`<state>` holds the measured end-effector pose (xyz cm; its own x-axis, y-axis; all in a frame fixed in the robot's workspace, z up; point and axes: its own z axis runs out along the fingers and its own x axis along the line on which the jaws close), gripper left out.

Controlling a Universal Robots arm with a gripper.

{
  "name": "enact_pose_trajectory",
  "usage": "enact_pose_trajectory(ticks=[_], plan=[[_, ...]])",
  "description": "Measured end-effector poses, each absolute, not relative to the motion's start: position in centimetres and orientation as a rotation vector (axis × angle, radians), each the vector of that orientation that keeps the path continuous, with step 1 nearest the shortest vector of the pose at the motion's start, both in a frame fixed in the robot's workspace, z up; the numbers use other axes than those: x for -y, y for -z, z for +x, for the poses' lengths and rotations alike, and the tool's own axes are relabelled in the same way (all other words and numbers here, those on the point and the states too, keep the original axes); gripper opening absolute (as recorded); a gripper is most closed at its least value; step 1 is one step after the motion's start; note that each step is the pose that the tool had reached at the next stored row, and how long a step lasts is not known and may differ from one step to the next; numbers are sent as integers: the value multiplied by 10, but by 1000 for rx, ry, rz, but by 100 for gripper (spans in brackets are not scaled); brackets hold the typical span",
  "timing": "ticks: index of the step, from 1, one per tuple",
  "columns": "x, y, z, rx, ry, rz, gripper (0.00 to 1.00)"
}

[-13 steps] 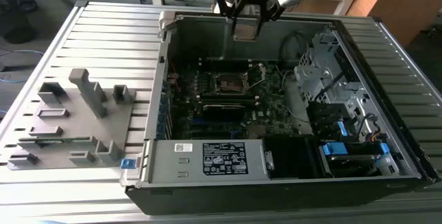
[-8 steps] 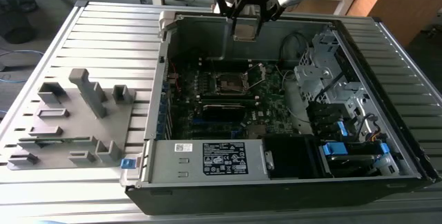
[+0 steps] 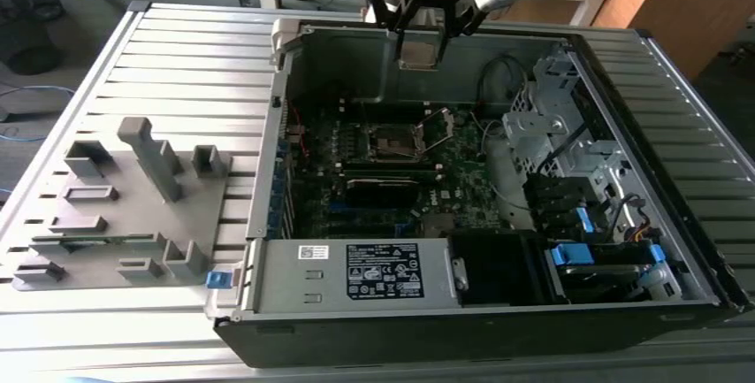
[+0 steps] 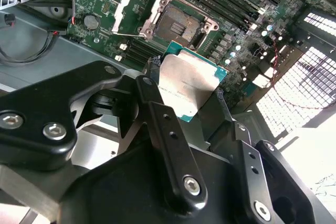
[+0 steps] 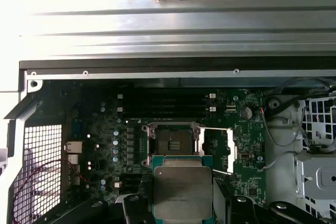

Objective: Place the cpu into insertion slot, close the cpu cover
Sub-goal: 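Place the cpu into insertion slot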

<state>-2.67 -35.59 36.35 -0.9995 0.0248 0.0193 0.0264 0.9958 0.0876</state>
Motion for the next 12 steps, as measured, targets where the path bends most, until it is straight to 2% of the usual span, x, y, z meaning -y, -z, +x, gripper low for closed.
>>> enact_pose_trajectory(ticks=[12], plan=[[356,-356,-27,3120,137,-40,54]])
